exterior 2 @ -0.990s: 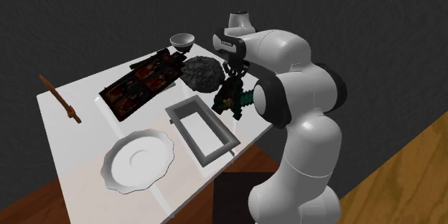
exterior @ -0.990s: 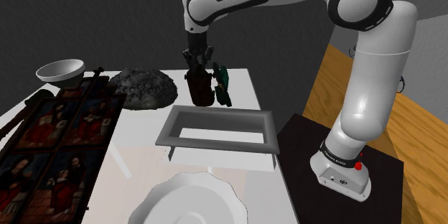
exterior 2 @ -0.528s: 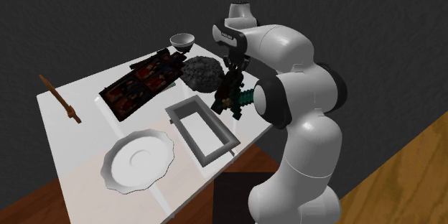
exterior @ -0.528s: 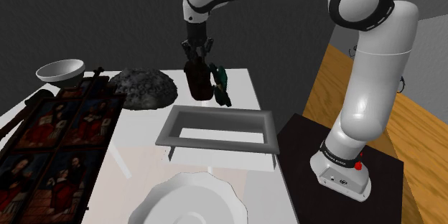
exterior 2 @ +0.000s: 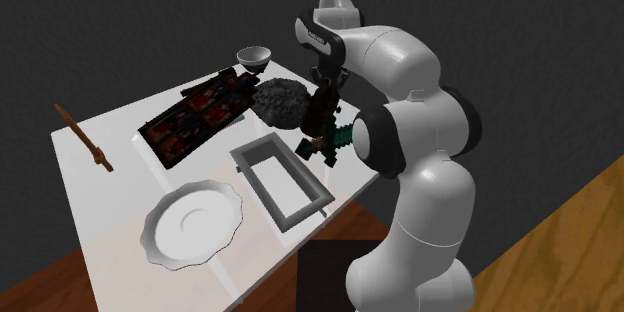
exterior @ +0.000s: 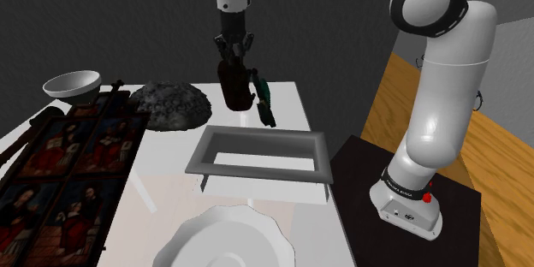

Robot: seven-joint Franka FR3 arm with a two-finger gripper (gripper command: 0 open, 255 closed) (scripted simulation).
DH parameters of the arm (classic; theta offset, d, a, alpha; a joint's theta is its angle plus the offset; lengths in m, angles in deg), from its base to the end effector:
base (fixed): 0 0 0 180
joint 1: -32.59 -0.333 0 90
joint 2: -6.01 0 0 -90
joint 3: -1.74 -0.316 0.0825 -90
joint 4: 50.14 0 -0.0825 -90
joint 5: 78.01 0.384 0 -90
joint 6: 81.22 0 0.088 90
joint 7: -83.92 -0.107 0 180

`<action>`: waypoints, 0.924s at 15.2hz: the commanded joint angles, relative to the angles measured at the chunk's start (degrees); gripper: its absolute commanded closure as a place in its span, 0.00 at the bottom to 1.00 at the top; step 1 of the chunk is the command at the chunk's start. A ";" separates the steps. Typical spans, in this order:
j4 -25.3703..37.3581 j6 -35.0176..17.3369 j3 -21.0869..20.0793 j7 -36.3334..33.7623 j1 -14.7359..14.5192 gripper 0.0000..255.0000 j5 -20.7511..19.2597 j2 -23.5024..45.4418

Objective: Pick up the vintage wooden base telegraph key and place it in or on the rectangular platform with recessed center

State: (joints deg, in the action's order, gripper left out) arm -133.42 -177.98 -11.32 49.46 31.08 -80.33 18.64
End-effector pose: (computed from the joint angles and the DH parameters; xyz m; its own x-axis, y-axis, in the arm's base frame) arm 0.6128 0.1400 0.5632 0.9397 -0.3417 0.0117 -0.3414 -0.9397 -0.0191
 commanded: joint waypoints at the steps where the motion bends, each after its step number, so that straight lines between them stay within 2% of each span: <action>1: 2.05 1.73 -0.01 0.03 -0.05 1.00 -0.06 0.27; 3: 3.45 2.89 -0.03 0.00 -0.12 1.00 -0.12 0.52; 8: -7.45 0.81 -1.73 -3.51 -1.69 1.00 1.71 -8.53; 14: -16.89 0.08 -4.16 -8.12 -4.11 1.00 4.15 -17.64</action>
State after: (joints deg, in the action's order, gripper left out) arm -148.46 -177.59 -15.03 42.24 27.42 -76.66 2.65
